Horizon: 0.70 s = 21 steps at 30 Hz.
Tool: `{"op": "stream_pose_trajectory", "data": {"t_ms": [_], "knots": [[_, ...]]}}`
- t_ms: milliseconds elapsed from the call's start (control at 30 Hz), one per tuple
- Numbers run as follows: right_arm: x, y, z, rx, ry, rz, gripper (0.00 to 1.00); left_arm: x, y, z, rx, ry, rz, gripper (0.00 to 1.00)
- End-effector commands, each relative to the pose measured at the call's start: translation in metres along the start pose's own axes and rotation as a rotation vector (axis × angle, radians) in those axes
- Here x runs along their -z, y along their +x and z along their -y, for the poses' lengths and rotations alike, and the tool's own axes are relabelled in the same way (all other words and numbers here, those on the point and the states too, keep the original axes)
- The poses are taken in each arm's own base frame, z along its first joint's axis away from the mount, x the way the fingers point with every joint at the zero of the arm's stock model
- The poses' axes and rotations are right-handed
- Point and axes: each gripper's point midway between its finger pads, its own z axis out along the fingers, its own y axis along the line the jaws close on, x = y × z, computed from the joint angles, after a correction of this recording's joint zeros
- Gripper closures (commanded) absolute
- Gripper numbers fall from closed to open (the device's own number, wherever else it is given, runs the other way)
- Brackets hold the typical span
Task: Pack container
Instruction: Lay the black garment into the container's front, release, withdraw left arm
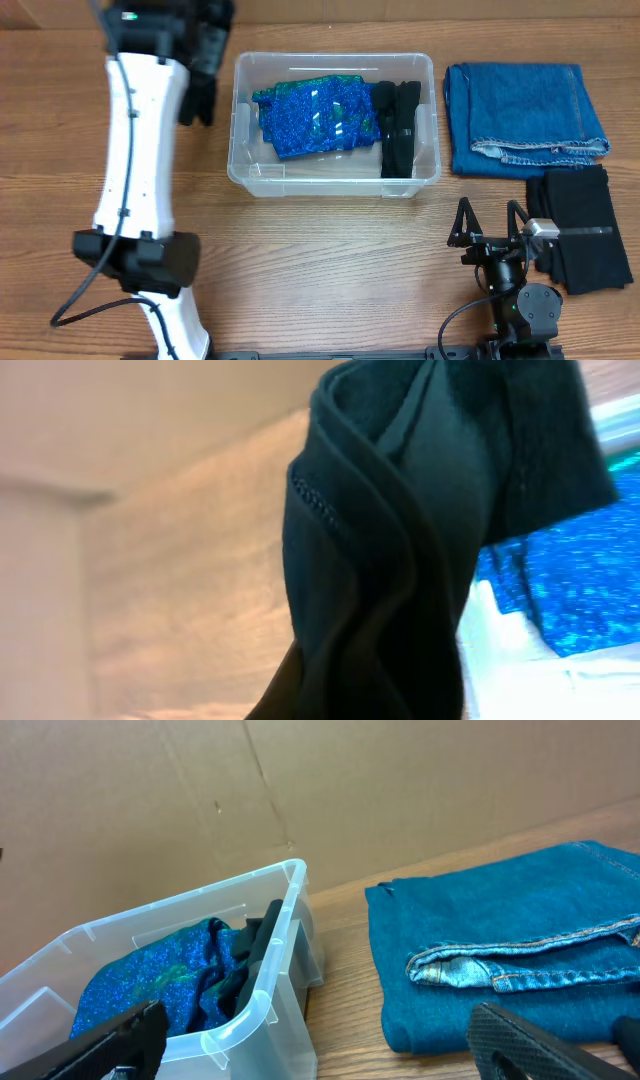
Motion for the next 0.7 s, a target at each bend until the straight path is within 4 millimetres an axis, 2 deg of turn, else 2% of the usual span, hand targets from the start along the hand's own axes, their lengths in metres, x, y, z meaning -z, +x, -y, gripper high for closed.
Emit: {"op": "stream_pose_trajectory", "data": {"t_ms": [0,100,233,333,400,500,600,667], "knots": [[0.000,0.002,0.000,0.003,-0.006,0.002,0.00,0.035,-0.024,0.013,-0.166,-0.158,0.061,0.96],[0.000,0.002,0.000,0.003,-0.006,0.002,0.00,0.049,-0.035,0.056,-0.276,-0.109,0.107,0.96],[0.000,0.002,0.000,0.003,-0.006,0.002,0.00,0.054,-0.033,0.095,-0.433,-0.037,0.111,0.96],[0.000,0.002,0.000,0.003,-0.006,0.002,0.00,0.051,-0.015,0.138,-0.639,0.132,0.093,0.96],[0.000,0.002,0.000,0.003,-0.006,0.002,0.00,0.045,-0.006,0.146,-0.688,0.153,0.062,0.96],[0.000,0.002,0.000,0.003,-0.006,0.002,0.00,0.028,0.022,0.172,-0.823,0.254,-0.009,0.96],[0.000,0.002,0.000,0.003,-0.006,0.002,0.00,0.009,0.050,0.191,-0.937,0.315,-0.084,0.96],[0.000,0.002,0.000,0.003,-0.006,0.002,0.00,0.000,0.061,0.201,-1.002,0.346,-0.103,0.96]]}}
